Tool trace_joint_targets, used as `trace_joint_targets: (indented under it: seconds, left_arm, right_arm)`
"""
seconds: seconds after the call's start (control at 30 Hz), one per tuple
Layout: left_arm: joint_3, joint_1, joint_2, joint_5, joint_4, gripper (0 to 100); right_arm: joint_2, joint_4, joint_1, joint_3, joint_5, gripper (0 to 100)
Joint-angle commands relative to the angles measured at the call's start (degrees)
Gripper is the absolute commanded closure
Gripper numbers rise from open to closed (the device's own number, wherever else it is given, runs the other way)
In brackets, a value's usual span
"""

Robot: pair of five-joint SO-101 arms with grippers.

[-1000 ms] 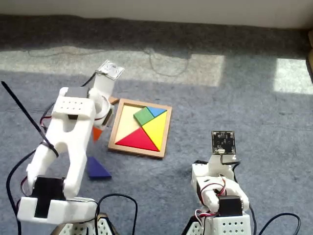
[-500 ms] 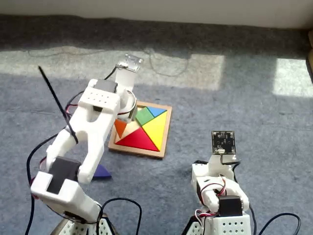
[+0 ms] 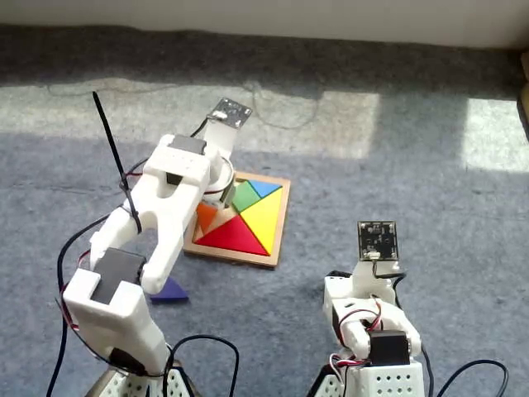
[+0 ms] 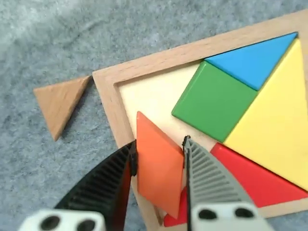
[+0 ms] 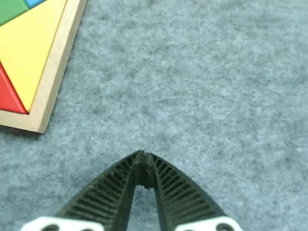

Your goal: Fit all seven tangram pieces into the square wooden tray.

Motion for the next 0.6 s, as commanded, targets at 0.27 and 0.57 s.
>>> trace_joint_targets:
  seconds: [0.27, 0.57]
  left_arm:
    - [0.5, -0.7, 0.0, -9.8, -3.6, 93]
    - [2.3, -0.5, -0.1, -11.3, -3.5, 93]
  right_arm:
    - [-1.0, 0.4, 0.7, 7.7, -0.1, 99.2]
    - [-1.0, 0.4, 0.7, 7.7, -0.1, 99.2]
